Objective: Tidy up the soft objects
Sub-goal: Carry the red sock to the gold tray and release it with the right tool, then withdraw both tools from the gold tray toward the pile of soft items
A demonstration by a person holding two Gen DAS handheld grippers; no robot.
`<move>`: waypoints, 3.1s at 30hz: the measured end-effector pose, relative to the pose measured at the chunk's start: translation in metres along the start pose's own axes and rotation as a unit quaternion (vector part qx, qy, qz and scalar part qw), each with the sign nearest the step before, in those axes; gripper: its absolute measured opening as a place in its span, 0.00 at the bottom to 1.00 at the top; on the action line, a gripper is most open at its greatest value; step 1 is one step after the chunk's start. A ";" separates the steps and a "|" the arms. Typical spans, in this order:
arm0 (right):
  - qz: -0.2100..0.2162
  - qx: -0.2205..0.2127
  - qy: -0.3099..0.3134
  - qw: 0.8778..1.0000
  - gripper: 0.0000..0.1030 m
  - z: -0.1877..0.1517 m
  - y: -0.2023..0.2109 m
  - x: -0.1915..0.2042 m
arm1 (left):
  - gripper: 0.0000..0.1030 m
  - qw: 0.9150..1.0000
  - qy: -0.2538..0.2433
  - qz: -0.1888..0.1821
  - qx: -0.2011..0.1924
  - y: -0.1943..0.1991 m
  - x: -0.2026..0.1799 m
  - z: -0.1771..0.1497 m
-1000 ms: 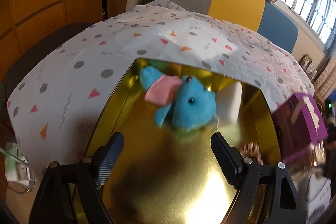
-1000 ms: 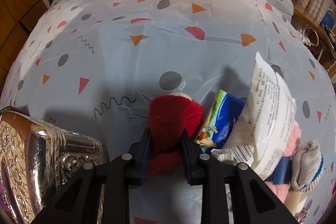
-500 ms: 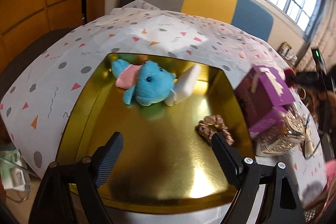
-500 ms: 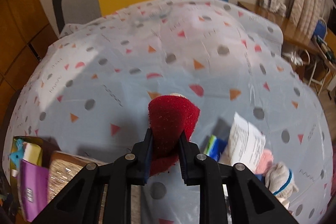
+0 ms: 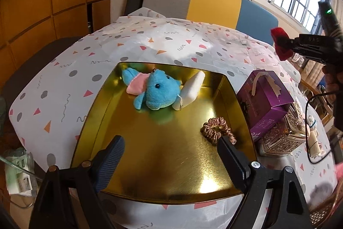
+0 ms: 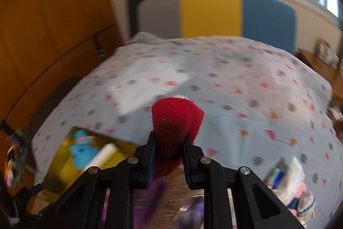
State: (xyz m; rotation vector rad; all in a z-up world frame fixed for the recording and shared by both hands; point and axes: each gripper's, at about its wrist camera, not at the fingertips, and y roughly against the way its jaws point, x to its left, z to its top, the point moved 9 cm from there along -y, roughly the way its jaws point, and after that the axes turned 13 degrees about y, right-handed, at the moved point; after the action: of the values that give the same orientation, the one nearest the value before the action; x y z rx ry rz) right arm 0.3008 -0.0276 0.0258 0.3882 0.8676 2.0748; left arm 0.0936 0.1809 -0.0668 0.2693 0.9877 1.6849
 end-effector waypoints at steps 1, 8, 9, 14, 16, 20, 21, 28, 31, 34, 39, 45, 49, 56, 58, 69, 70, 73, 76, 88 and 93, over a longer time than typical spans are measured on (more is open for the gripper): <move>0.013 -0.003 0.012 1.000 0.20 0.001 0.001 0.015 | 0.86 1.000 0.000 0.001 -0.001 0.001 0.002 0.000; 0.084 -0.004 0.090 0.992 0.20 -0.012 0.000 0.116 | 0.86 1.000 0.009 0.006 -0.010 0.008 0.014 -0.002; 0.090 0.000 0.099 0.991 0.20 -0.015 -0.001 0.126 | 0.86 1.000 0.011 0.006 -0.011 0.009 0.016 -0.002; 0.116 0.028 0.127 0.985 0.20 -0.042 -0.014 0.178 | 0.86 1.000 0.023 0.008 -0.017 0.012 0.026 -0.002; 0.121 0.041 0.123 0.984 0.20 -0.051 -0.021 0.187 | 0.86 0.999 0.030 0.011 -0.018 0.013 0.032 -0.002; 0.133 0.074 0.105 0.983 0.23 -0.073 -0.043 0.202 | 0.86 0.999 0.047 0.019 -0.015 0.012 0.047 -0.003; 0.141 0.084 0.099 0.982 0.25 -0.079 -0.050 0.206 | 0.86 0.998 0.050 0.021 -0.015 0.012 0.051 -0.004; 0.154 0.118 0.061 0.979 0.42 -0.100 -0.073 0.207 | 0.86 0.997 0.066 0.033 -0.010 0.011 0.066 -0.007; 0.144 0.105 0.054 0.983 0.43 -0.097 -0.067 0.202 | 0.86 0.998 0.060 0.030 -0.014 0.013 0.062 -0.006; 0.144 0.082 0.049 0.985 0.43 -0.091 -0.052 0.197 | 0.86 0.998 0.052 0.026 -0.015 0.013 0.056 -0.006; 0.116 0.040 0.060 0.991 0.43 -0.086 -0.016 0.180 | 0.86 0.999 0.034 0.016 -0.011 0.013 0.040 -0.008; 0.084 0.001 0.058 0.995 0.43 -0.088 0.023 0.149 | 0.86 1.000 0.002 0.001 -0.015 0.018 0.016 -0.008; 0.064 -0.019 0.036 0.997 0.43 -0.093 0.045 0.119 | 0.86 1.000 -0.021 -0.008 -0.015 0.021 0.000 -0.011; -0.001 -0.038 -0.013 0.999 0.43 -0.110 0.080 0.048 | 0.86 0.998 -0.050 -0.022 -0.010 0.025 -0.025 -0.018; -0.020 -0.037 -0.033 0.999 0.43 -0.119 0.087 0.026 | 0.86 0.998 -0.059 -0.026 -0.011 0.026 -0.033 -0.019; -0.155 -0.032 -0.172 0.972 0.43 -0.181 0.126 -0.111 | 0.86 0.992 -0.106 -0.065 -0.008 0.035 -0.081 -0.022; -0.168 -0.032 -0.185 0.968 0.43 -0.187 0.129 -0.123 | 0.86 0.991 -0.111 -0.070 -0.011 0.037 -0.086 -0.021; -0.217 -0.027 -0.231 0.948 0.43 -0.214 0.141 -0.164 | 0.86 0.987 -0.129 -0.095 -0.019 0.046 -0.111 -0.015; -0.262 -0.016 -0.287 0.922 0.44 -0.252 0.150 -0.207 | 0.86 0.981 -0.150 -0.119 -0.024 0.054 -0.138 -0.011; -0.267 -0.038 -0.429 0.862 0.44 -0.322 0.172 -0.251 | 0.86 0.950 -0.251 -0.186 0.008 0.050 -0.278 -0.032; -0.250 -0.048 -0.435 0.864 0.44 -0.319 0.169 -0.248 | 0.87 0.938 -0.293 -0.185 0.028 0.033 -0.333 -0.050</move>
State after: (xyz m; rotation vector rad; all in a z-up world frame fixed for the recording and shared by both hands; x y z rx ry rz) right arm 0.1791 -0.4365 -0.0755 0.8544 0.2566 1.2338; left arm 0.1609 -0.1378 0.0256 0.5503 0.5872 1.1309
